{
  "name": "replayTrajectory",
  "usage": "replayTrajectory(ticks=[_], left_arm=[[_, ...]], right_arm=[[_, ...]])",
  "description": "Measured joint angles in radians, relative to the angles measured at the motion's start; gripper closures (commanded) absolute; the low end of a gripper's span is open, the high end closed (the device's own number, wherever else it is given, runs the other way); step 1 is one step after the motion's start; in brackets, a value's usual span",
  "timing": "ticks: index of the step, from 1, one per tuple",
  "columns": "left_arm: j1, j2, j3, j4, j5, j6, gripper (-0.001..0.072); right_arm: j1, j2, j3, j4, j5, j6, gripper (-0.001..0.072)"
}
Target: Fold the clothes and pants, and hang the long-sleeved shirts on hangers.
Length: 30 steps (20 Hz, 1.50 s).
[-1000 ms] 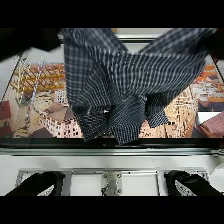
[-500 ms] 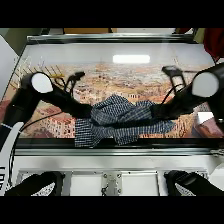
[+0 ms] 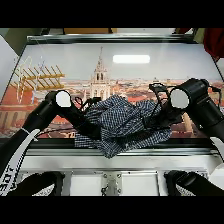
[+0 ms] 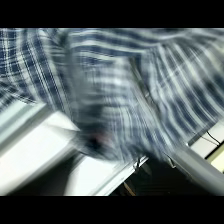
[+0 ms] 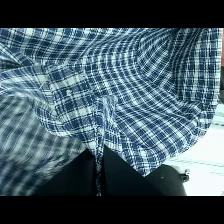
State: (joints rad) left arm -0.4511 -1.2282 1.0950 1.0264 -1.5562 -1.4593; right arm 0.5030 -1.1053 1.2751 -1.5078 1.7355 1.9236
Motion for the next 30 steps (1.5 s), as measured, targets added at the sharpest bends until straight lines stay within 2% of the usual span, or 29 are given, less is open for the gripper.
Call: replayTrajectory(ticks=[4,8,16,21,25,30], left_arm=[[0.061,0.000,0.134,-0.004,0.001,0.011,-0.0004],[0.203,0.000,0.282,0.042,0.041,0.012,-0.0004],[0.515,-0.040,0.367,0.417,0.321,0.013,-0.0004],[0.645,-0.196,0.367,0.552,0.492,0.013,-0.0005],[0.695,-0.351,0.390,0.629,0.633,0.013,-0.0004],[0.725,-0.532,0.492,0.708,0.693,0.012,-0.0003]], right_arm=[[0.002,0.000,-0.003,0.005,0.000,0.004,0.0692],[0.002,0.000,-0.004,0.008,0.000,0.004,0.0692],[0.002,0.000,-0.004,0.011,-0.001,0.004,0.0692],[0.002,0.000,-0.004,0.011,-0.001,0.004,0.0692],[0.002,0.000,-0.004,0.011,-0.001,0.004,0.0692],[0.002,0.000,-0.004,0.011,-0.001,0.003,0.0692]])
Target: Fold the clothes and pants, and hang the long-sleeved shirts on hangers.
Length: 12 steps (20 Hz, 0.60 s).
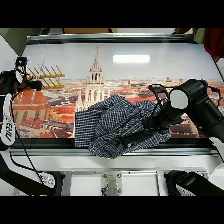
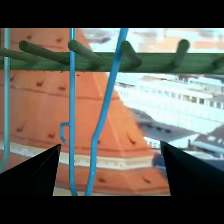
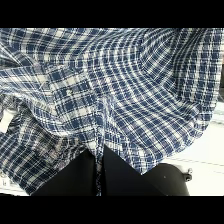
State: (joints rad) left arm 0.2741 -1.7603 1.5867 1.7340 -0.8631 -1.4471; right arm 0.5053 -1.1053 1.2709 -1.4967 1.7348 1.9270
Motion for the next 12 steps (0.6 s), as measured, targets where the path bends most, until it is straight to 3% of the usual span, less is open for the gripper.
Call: replayTrajectory(ticks=[10,12], left_arm=[[0.044,-0.232,0.160,0.027,0.034,-0.007,0.0000],[0.049,-0.251,0.170,0.028,0.037,-0.007,0.0044]], right_arm=[[0.000,0.000,0.000,0.000,0.000,0.000,0.0692],[0.000,0.000,0.000,0.000,0.000,0.000,0.0692]])
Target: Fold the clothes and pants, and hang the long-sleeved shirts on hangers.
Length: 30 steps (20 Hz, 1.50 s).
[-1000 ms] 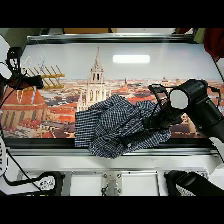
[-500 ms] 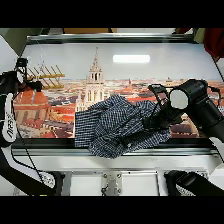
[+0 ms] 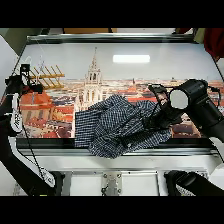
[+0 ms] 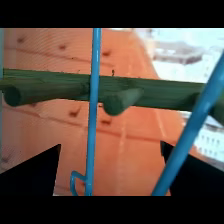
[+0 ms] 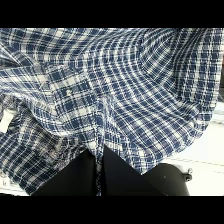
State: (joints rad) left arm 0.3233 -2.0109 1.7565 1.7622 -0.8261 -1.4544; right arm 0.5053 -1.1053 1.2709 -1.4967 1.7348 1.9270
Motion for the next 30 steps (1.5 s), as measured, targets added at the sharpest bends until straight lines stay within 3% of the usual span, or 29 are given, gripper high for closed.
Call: replayTrajectory(ticks=[11,12,13,16,17,20,30], left_arm=[[0.012,-0.031,0.007,0.000,0.021,0.002,0.0065],[0.012,-0.032,0.007,-0.001,0.020,-0.003,0.0266],[0.012,-0.033,0.006,-0.002,0.018,-0.006,0.0336],[0.013,-0.034,0.006,-0.001,0.008,-0.021,0.0364],[0.013,-0.034,0.006,-0.001,0.007,-0.021,0.0567],[0.014,-0.032,0.008,0.012,0.006,-0.025,0.0691],[0.012,0.021,0.003,-0.012,-0.058,-0.033,0.0692]], right_arm=[[0.000,0.000,0.000,0.000,0.000,0.000,0.0692],[0.000,0.000,0.000,0.000,0.000,0.000,0.0693],[0.000,0.000,0.000,0.000,0.000,0.000,0.0692],[0.000,0.000,0.000,0.000,0.000,0.000,0.0692],[0.000,0.000,0.000,0.000,0.000,0.000,0.0692],[0.000,0.000,0.000,0.000,0.001,0.000,0.0692],[0.000,0.000,0.000,0.000,0.000,0.000,0.0692]])
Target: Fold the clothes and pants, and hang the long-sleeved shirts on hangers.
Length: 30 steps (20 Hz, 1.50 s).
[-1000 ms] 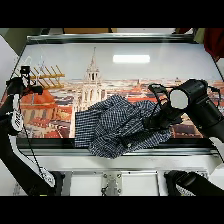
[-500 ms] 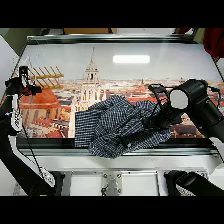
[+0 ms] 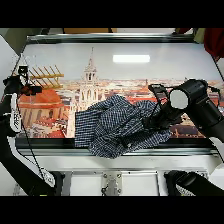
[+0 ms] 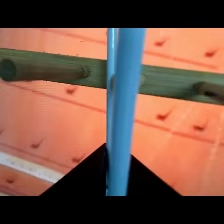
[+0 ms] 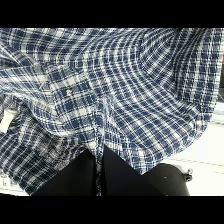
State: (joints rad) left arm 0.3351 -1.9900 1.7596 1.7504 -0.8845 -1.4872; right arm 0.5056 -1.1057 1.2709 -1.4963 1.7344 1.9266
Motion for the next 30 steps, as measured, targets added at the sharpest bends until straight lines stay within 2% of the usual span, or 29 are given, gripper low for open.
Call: replayTrajectory(ticks=[8,15,18,21,23,26,30], left_arm=[[-0.022,0.178,0.003,0.010,-0.049,0.016,0.0692],[-0.124,0.326,0.002,0.003,-0.161,0.067,0.0691],[-0.181,0.423,0.002,-0.082,-0.254,0.194,0.0691],[-0.227,0.523,0.003,-0.275,-0.401,0.426,0.0691],[-0.245,0.574,0.003,-0.396,-0.521,0.540,0.0691],[-0.263,0.627,0.003,-0.473,-0.728,0.629,0.0693],[-0.271,0.709,-0.066,-0.486,-0.843,0.693,0.0693]], right_arm=[[0.000,0.000,0.000,0.000,0.002,0.000,0.0692],[0.000,0.000,0.000,0.000,0.001,0.000,0.0692],[0.000,0.000,0.000,0.000,0.001,0.000,0.0692],[0.000,0.000,0.000,0.000,0.001,0.000,0.0692],[0.000,0.000,0.000,0.000,0.001,0.000,0.0692],[0.000,0.000,0.000,0.000,0.000,0.000,0.0692],[0.000,0.000,0.000,0.000,0.000,0.000,0.0692]])
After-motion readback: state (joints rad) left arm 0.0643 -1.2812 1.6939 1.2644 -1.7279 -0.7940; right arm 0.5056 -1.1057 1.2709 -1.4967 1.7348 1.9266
